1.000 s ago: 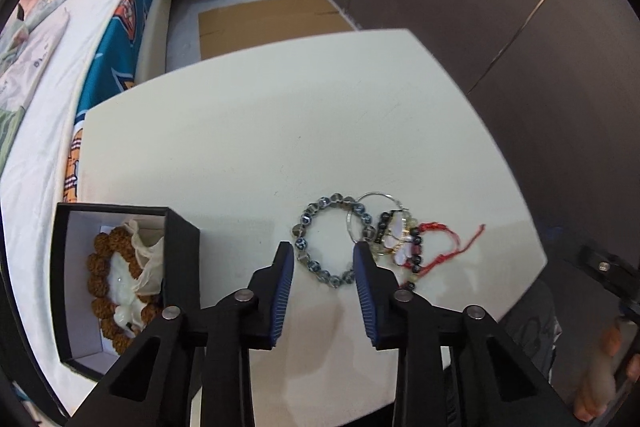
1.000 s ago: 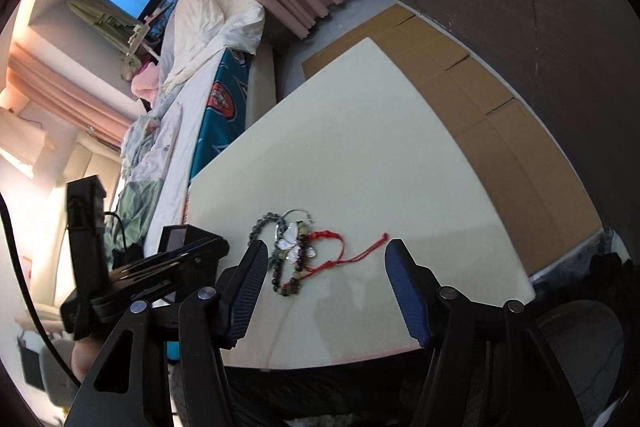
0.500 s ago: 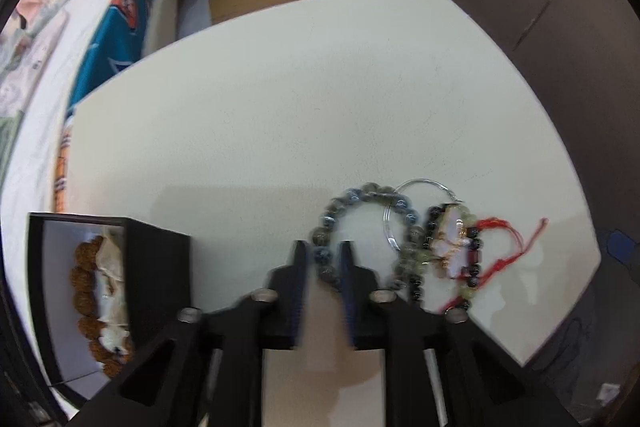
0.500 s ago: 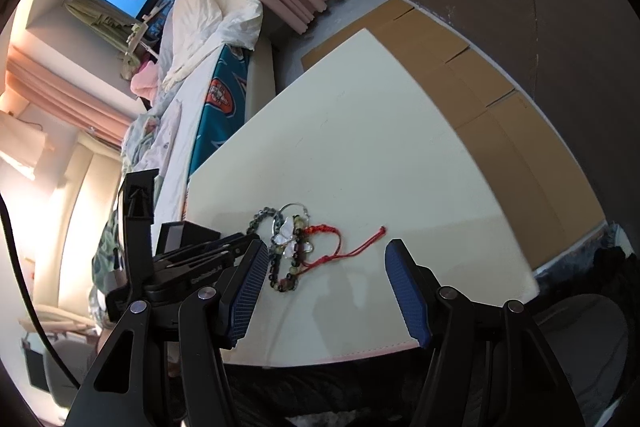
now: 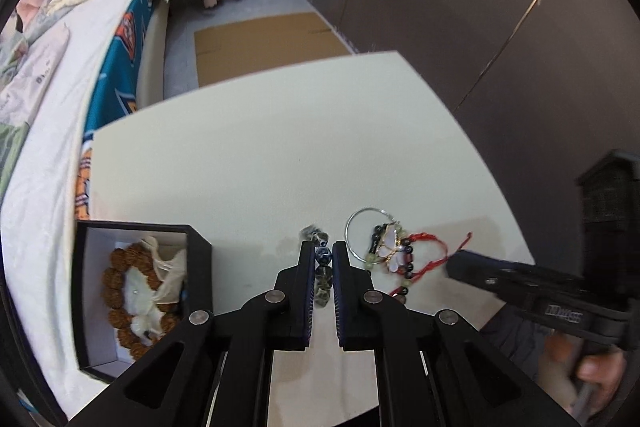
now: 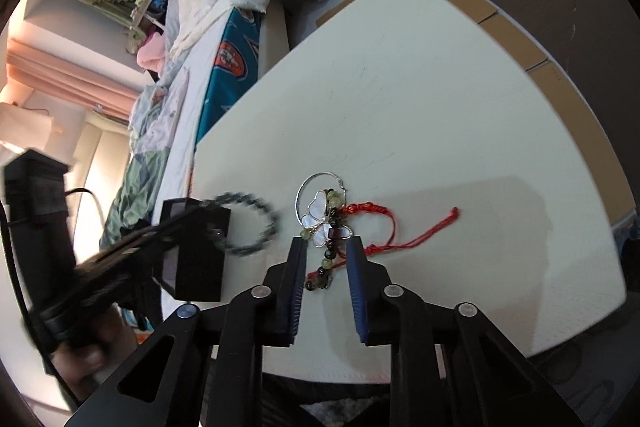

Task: Organize jewelry
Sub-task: 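Lift the grey bracelet with the left tool while the right tool grasps the dark bead bracelet, then lower the grey bracelet into the box and open the left tool while the right tool lifts the dark bracelet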

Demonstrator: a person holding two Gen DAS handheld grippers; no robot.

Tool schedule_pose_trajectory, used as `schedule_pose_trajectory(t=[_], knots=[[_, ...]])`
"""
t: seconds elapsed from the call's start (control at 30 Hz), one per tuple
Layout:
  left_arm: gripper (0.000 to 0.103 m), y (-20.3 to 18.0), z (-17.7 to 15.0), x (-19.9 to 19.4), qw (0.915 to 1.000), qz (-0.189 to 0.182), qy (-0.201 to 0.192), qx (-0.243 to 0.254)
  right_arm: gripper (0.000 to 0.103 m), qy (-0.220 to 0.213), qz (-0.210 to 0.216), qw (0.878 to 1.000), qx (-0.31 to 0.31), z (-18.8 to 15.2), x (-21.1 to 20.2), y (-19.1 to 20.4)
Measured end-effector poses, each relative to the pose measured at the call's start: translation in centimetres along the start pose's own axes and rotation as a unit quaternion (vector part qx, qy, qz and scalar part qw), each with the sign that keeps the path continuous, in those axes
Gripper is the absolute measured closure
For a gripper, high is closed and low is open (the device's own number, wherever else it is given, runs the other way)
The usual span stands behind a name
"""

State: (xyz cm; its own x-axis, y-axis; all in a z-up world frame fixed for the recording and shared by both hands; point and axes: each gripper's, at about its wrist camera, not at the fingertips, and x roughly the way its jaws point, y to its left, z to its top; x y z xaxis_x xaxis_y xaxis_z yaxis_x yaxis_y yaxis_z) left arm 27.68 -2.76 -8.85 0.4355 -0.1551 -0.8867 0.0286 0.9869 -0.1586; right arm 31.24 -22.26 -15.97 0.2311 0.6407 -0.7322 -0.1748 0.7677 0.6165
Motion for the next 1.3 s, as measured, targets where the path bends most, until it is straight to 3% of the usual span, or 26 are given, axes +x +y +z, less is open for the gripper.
schedule_pose_trajectory(t=[0.33,0.6,0.63,0.67,1.03,1.3], knots=[[0.095,1.6,-0.1,-2.9,0.9996,-0.003,-0.028,-0.008,0.082,0.016,-0.03,0.999,-0.012,0.5,2.1,0.9],[0.095,3.1,-0.6,-4.9,0.9988,-0.003,-0.044,-0.019,0.085,0.02,-0.084,0.996,-0.038,0.9,3.9,1.5],[0.095,3.2,-0.7,-5.1,0.9987,-0.003,-0.046,-0.02,0.092,0.021,-0.083,0.996,-0.039,0.9,3.8,1.6],[0.095,3.3,-0.8,-5.4,0.9986,-0.003,-0.048,-0.02,0.093,0.019,-0.081,0.996,-0.041,1.0,3.5,1.8],[0.095,6.5,-0.8,-10.5,0.9933,-0.003,-0.105,-0.05,0.093,-0.025,-0.06,0.995,-0.073,1.2,-0.4,4.7],[0.095,8.2,-1.8,-12.1,0.9908,0.004,-0.121,-0.06,0.093,-0.047,-0.038,0.992,-0.11,0.6,-2.3,9.0]])
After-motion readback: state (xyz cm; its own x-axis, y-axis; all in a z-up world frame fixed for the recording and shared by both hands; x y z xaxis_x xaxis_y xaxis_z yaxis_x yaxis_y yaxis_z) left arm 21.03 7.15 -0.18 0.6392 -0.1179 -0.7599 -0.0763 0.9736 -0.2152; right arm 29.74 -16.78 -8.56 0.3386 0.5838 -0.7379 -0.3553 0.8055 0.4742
